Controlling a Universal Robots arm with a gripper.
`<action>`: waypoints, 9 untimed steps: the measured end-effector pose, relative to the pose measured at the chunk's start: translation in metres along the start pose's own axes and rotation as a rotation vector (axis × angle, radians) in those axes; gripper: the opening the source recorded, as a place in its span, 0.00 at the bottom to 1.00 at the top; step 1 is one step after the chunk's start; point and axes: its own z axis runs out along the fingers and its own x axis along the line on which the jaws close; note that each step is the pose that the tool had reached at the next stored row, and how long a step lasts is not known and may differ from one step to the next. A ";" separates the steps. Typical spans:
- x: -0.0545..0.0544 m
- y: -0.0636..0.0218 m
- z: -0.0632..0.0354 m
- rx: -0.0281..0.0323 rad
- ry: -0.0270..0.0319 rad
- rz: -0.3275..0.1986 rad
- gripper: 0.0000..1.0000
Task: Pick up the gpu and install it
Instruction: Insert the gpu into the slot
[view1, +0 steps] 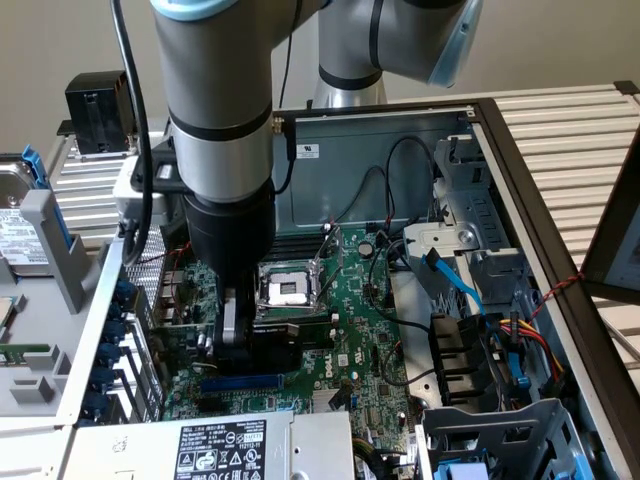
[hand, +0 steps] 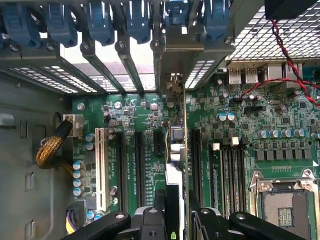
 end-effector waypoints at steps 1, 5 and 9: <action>0.000 0.0001 0.0003 -0.0001 0.0001 0.001 0.27; 0.000 0.0016 0.0011 -0.0002 -0.0003 0.005 0.27; 0.000 0.0017 0.0014 -0.0016 -0.0012 0.006 0.27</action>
